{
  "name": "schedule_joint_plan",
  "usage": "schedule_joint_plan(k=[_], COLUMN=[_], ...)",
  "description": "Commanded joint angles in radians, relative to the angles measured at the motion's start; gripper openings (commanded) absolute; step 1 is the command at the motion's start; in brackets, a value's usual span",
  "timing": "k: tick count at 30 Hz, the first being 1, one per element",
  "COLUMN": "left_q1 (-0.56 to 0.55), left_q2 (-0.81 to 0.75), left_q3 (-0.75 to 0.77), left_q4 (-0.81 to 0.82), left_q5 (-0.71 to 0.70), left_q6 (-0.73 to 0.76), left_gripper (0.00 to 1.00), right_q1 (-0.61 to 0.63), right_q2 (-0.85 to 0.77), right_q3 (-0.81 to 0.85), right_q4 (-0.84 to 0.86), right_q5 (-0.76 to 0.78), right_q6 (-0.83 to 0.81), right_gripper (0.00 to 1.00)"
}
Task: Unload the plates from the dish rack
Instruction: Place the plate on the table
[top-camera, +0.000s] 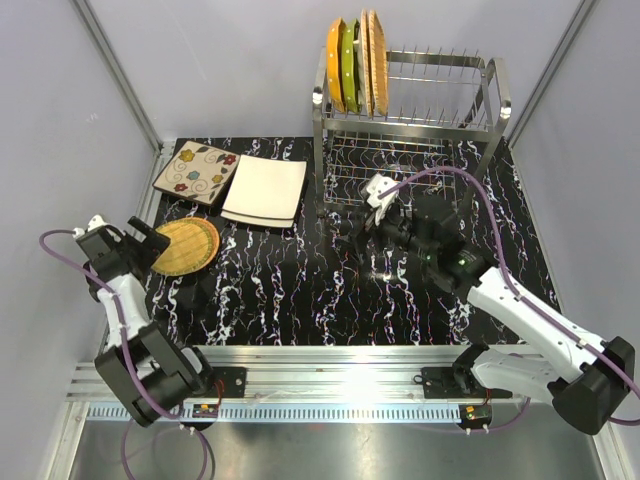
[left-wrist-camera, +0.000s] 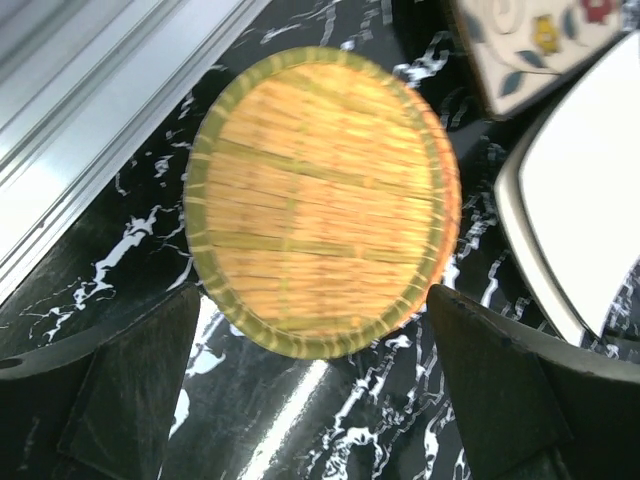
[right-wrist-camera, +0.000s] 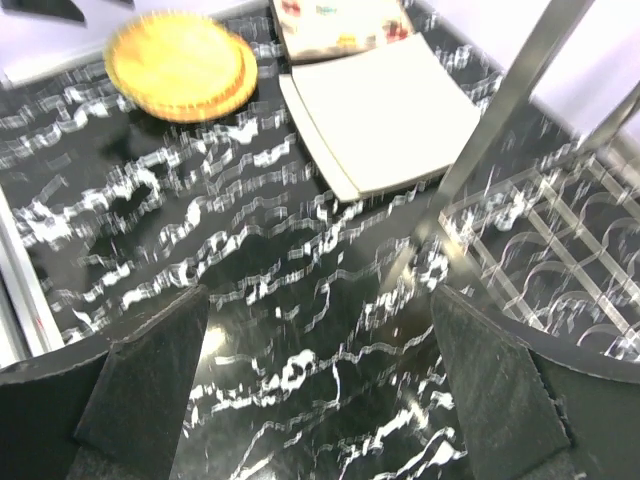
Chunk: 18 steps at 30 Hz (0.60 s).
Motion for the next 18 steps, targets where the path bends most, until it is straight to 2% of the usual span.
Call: schedule_joint_plan(k=[1, 4, 9, 18], left_q1=[-0.02, -0.024, -0.034, -0.047], left_q2=[-0.087, -0.156, -0.233, -0.258], left_q3=[0.038, 0.039, 0.05, 0.118], left_q4=[-0.026, -0.052, -0.101, -0.138], left_q5=[-0.005, 0.011, 0.051, 0.165], left_q6=[0.04, 0.046, 0.046, 0.017], left_gripper=[0.99, 0.99, 0.99, 0.99], right_q1=[-0.01, -0.01, -0.016, -0.092], right_q2=[0.013, 0.038, 0.096, 0.24], right_q3=[0.127, 0.213, 0.417, 0.776], right_q4=[-0.073, -0.106, -0.16, -0.282], right_q5=[-0.028, -0.025, 0.078, 0.08], right_q6=[0.016, 0.027, 0.084, 0.183], right_gripper=[1.0, 1.0, 1.0, 1.0])
